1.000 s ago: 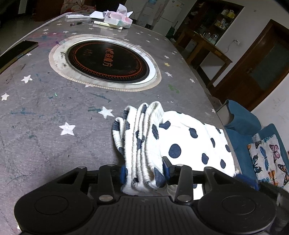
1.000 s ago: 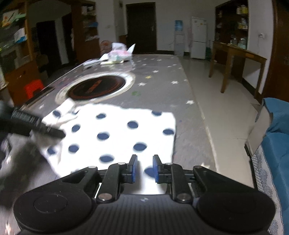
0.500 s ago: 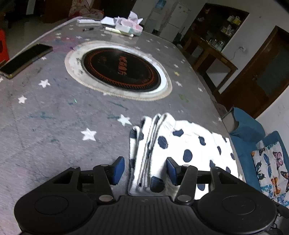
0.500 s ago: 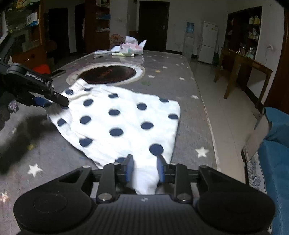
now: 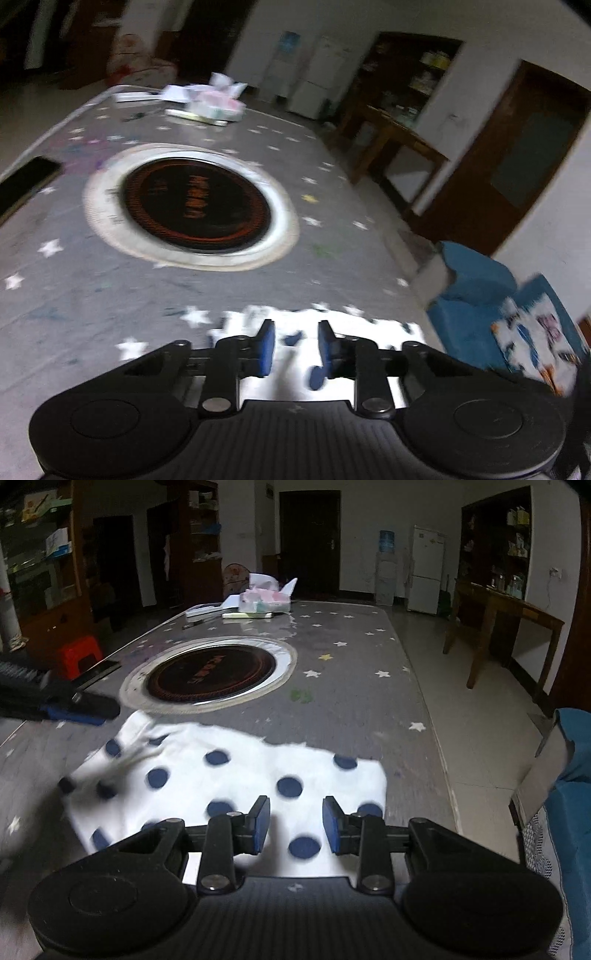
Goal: Fold clothes
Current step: 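Open both grippers and release the stacked garments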
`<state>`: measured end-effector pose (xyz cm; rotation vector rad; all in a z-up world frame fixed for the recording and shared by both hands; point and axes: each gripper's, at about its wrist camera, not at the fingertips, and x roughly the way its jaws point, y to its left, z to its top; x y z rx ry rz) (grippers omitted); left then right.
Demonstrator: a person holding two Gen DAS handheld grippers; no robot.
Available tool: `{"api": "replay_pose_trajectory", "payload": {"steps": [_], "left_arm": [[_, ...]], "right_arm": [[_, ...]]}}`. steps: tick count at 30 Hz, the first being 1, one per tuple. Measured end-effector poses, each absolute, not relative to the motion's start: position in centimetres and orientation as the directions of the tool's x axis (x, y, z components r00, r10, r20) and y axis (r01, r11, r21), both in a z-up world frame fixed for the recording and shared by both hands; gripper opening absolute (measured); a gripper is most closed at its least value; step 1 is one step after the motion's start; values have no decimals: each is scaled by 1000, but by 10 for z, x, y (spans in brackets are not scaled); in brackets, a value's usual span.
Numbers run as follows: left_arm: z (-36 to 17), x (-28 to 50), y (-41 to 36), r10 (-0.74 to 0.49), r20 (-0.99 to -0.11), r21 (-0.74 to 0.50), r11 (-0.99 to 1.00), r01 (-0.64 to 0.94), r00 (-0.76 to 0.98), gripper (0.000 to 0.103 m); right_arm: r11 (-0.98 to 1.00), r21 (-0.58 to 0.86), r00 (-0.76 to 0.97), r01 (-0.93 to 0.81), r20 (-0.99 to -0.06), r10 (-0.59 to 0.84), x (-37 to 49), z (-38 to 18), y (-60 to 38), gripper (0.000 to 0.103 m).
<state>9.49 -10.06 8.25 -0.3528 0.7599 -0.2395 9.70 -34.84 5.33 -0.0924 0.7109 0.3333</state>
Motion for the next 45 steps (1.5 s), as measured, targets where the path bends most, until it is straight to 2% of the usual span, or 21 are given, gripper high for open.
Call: {"api": "replay_pose_trajectory", "payload": {"steps": [5,16,21,26,28,32,37,39,45], "left_arm": [[68,111,-126,-372,-650,-348,921,176,662,20],[32,150,-123,-347,-707,-358,927,110,617,15],[34,149,-122,-348,-707,-365,925,104,616,15],[43,138,-121,-343,-694,-355,928,115,633,16],[46,131,-122,-340,-691,-345,931,122,638,21],[51,116,-122,-331,-688,-320,937,139,646,33],[56,97,-118,-322,-679,-300,942,152,660,37],[57,88,-116,-320,-673,-293,943,157,667,38],[60,62,-112,-314,-654,-272,946,174,688,51]], "right_arm": [[950,49,702,-309,-662,263,120,46,-349,31],[954,86,681,-289,-681,268,148,26,-355,31],[953,88,689,-289,-672,271,146,29,-356,32],[949,75,700,-305,-659,277,132,41,-350,44],[945,70,698,-321,-657,286,122,45,-346,50],[935,63,687,-348,-662,300,100,45,-336,54],[924,21,686,-382,-663,299,69,42,-322,58],[919,-2,692,-395,-659,296,56,42,-317,67],[903,-41,690,-427,-660,296,24,40,-306,76]]}}
